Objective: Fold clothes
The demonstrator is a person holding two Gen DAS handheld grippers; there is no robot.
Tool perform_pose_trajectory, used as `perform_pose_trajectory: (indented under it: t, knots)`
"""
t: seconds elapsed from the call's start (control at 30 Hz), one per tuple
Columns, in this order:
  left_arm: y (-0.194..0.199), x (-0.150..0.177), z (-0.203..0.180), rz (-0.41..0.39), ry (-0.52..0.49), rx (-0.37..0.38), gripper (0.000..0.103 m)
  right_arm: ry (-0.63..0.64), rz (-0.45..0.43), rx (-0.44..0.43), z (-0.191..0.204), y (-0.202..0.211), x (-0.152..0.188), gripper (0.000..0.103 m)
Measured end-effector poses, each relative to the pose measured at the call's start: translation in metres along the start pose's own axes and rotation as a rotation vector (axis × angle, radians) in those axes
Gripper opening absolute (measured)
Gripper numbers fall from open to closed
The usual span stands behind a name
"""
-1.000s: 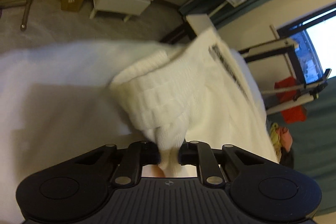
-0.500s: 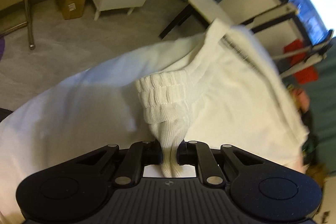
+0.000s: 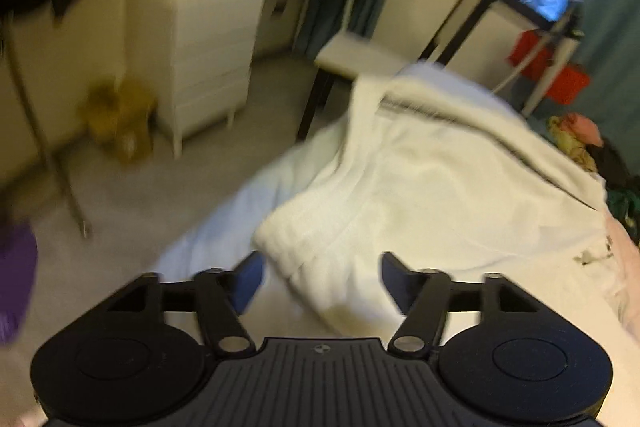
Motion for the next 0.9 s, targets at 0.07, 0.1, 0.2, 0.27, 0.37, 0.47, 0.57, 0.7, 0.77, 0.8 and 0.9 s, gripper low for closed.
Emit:
perform_pose_trajectory:
  t: [0.07, 0.1, 0.2, 0.27, 0.37, 0.47, 0.57, 0.7, 0.77, 0.8, 0.9]
  knots:
    - [0.018, 0.003, -0.018, -0.069, -0.072, 0.022, 0.081, 0.063, -0.069, -0.025, 0.012, 0.015, -0.006, 0.083]
    - [0.026, 0.006, -0.031, -0.091, -0.105, 0.042, 0.081, 0.098, -0.101, -0.047, 0.019, 0.023, -0.009, 0.083]
    - [0.045, 0.018, -0.070, -0.142, -0.195, 0.128, 0.086, 0.189, -0.182, -0.154, 0.047, 0.049, -0.011, 0.083]
    - [0.054, 0.030, -0.097, -0.167, -0.239, 0.186, 0.090, 0.253, -0.220, -0.238, 0.068, 0.072, -0.007, 0.083]
    - [0.062, 0.050, -0.144, -0.200, -0.297, 0.269, 0.092, 0.351, -0.238, -0.399, 0.100, 0.100, 0.005, 0.083]
    - [0.064, 0.074, -0.181, -0.216, -0.342, 0.335, 0.095, 0.424, -0.197, -0.595, 0.130, 0.119, 0.024, 0.082]
    - [0.057, 0.095, -0.214, -0.205, -0.382, 0.367, 0.095, 0.496, -0.198, -0.687, 0.153, 0.137, 0.044, 0.082]
    - [0.050, 0.106, -0.247, -0.198, -0.401, 0.368, 0.096, 0.569, -0.225, -0.754, 0.174, 0.156, 0.068, 0.082]
    - [0.044, 0.113, -0.258, -0.192, -0.407, 0.384, 0.097, 0.580, -0.199, -0.799, 0.185, 0.156, 0.080, 0.082]
    - [0.039, 0.118, -0.262, -0.188, -0.407, 0.391, 0.097, 0.586, -0.180, -0.824, 0.190, 0.154, 0.086, 0.082]
    - [0.019, 0.132, -0.268, -0.169, -0.398, 0.417, 0.097, 0.587, -0.100, -0.893, 0.208, 0.139, 0.101, 0.082]
Point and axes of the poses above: each gripper's, at about its wrist camera, not at the fingertips, and y roughly against the way its jaws point, z to its left, x to its underside, the point moved 4 cm from there along -y, roughly the way its jaws point, and after that the axes turned 12 degrees about y, right-handed, at the moved point
